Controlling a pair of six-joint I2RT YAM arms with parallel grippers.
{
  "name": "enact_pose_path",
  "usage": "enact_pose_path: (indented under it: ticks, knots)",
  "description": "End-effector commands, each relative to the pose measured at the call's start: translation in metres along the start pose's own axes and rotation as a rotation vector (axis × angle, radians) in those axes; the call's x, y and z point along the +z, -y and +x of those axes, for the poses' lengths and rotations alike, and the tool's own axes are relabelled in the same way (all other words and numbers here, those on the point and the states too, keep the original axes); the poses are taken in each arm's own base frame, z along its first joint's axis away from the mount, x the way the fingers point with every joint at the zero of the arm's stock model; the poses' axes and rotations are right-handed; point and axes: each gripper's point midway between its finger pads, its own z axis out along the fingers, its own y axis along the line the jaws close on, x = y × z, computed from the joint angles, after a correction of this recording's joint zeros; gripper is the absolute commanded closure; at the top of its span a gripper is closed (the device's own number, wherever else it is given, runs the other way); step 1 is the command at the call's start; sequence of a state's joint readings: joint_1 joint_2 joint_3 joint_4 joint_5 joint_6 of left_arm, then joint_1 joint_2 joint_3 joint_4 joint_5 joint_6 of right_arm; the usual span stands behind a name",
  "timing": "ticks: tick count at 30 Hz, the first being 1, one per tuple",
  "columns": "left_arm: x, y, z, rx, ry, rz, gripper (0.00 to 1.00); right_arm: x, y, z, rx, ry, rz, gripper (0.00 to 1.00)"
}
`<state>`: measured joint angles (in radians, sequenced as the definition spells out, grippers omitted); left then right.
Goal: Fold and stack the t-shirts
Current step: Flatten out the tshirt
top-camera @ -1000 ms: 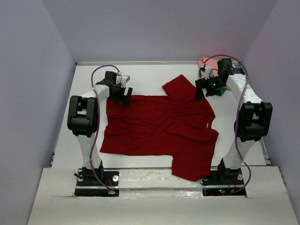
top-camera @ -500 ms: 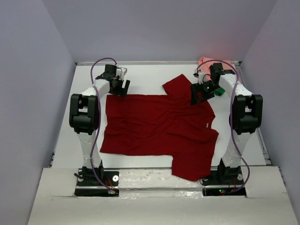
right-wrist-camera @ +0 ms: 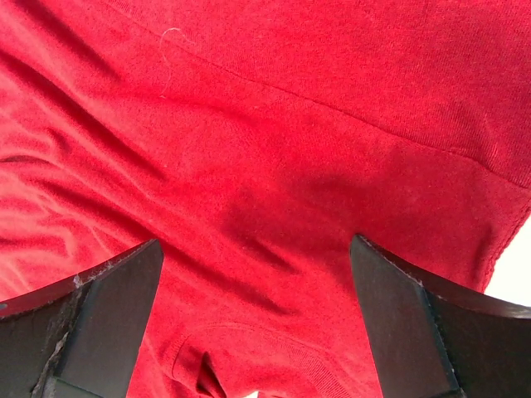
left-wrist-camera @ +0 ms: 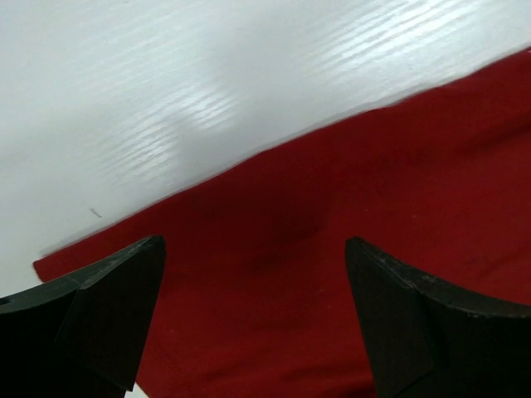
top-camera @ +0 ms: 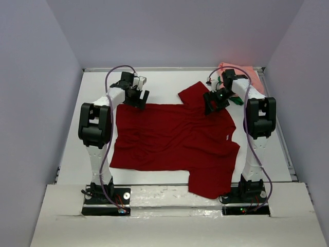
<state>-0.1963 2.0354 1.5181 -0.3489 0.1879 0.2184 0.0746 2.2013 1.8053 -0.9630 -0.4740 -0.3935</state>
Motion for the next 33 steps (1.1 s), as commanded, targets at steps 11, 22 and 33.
enact_pose_path:
  ticks: [11, 22, 33]
  knots:
    - [-0.003, 0.028, 0.035, 0.02, -0.08, 0.108, 0.01, -0.005, -0.003, 0.001, 0.002, -0.041, 0.007, 0.0]
    - [0.011, 0.012, 0.036, 0.02, -0.106, 0.029, 0.01, 0.005, 0.006, -0.011, 0.013, -0.024, 0.013, 0.0]
    - [0.024, -0.008, 0.004, 0.024, -0.09, -0.008, 0.01, 0.018, 0.02, -0.044, 0.02, 0.002, 0.0, 0.0]
